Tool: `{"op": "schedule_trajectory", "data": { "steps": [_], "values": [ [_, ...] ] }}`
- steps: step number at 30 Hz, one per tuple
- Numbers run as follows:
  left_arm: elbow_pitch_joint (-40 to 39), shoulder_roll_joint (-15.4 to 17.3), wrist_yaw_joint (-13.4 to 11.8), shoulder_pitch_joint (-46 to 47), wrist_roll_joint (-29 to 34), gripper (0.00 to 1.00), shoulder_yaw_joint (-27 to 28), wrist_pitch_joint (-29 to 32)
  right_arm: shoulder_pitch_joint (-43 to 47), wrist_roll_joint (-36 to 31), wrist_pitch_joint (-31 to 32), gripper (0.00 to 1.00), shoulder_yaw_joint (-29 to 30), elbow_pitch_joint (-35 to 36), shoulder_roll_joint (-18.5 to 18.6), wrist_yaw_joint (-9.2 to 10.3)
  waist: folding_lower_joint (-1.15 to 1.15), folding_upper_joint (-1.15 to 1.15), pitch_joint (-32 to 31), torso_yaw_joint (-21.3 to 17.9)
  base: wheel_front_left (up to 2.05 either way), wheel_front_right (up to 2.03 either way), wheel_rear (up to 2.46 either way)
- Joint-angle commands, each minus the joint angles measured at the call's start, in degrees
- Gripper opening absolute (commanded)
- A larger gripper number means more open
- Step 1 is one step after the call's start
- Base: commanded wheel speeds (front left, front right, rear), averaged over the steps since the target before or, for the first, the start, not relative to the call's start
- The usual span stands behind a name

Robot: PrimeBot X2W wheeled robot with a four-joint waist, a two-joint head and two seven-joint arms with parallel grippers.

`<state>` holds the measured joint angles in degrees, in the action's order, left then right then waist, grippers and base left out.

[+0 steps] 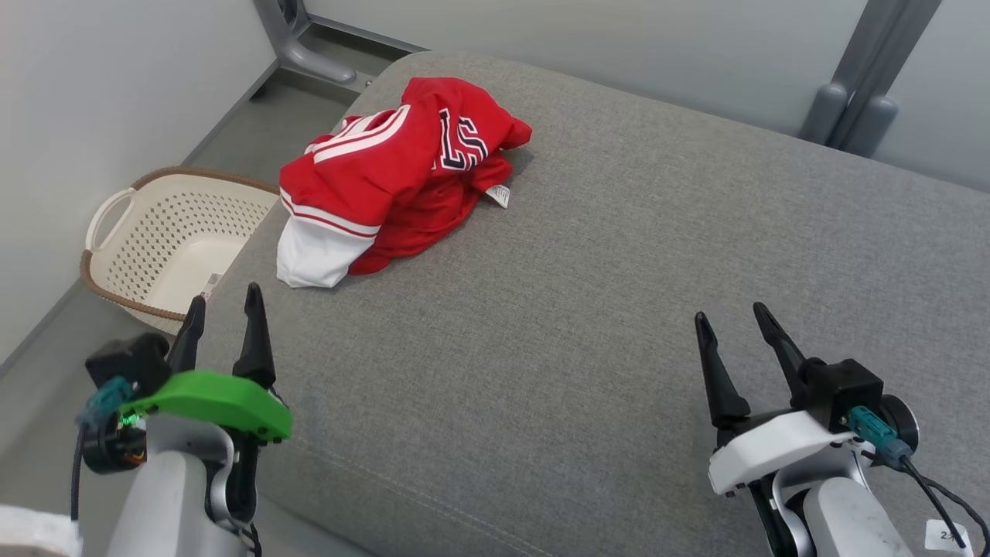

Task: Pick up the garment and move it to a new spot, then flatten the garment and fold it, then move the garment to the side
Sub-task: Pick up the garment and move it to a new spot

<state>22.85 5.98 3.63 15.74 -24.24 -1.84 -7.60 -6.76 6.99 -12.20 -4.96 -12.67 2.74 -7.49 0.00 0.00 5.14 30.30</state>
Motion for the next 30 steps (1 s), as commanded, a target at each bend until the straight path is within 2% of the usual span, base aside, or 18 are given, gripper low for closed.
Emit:
{"op": "schedule_trajectory", "data": {
  "steps": [1,3,9,17,22,25,30],
  "values": [
    [3.25,0.4,0.72,3.43,-0.64,1.0,-0.06,0.81,1.14,-0.45,0.41,1.0,0.63,0.79,0.26,0.0,0.0,0.0,0.34,-0.44,0.0,0.0,0.0],
    [8.51,1.26,1.43,7.26,-1.34,1.0,-0.42,2.28,1.26,-0.93,1.27,1.0,0.14,2.0,0.23,0.0,0.0,0.0,1.08,-2.09,0.0,0.0,0.0],
    [19.28,2.92,2.24,17.24,-5.41,1.0,2.95,1.73,-0.39,-4.6,4.81,1.0,-0.77,6.72,0.31,0.0,0.0,0.0,6.01,-9.24,0.0,0.0,0.0],
    [28.73,5.47,3.21,26.56,-10.37,1.0,6.26,1.57,-0.34,-8.28,8.93,1.0,-0.84,13.12,0.32,0.01,0.0,0.0,12.08,-16.02,0.0,0.0,0.0],
    [33.57,7.57,3.38,29.41,-12.72,1.0,7.63,2.86,0.07,-8.6,10.21,1.0,-1.55,15.83,0.92,0.01,0.0,0.0,14.58,-18.43,0.0,0.0,0.0],
    [37.09,8.68,1.71,30.74,-13.7,1.0,8.69,4.83,0.32,-8.4,10.84,1.0,-1.96,17.1,1.38,0.01,0.0,0.0,15.74,-19.29,0.0,0.0,0.0],
    [40.13,9.25,0.72,32.64,-14.35,1.0,8.99,7.21,0.79,-8.03,11.1,1.0,-1.81,18.06,1.61,0.01,0.0,0.0,16.72,-19.59,0.0,0.0,0.0]
  ]
}}
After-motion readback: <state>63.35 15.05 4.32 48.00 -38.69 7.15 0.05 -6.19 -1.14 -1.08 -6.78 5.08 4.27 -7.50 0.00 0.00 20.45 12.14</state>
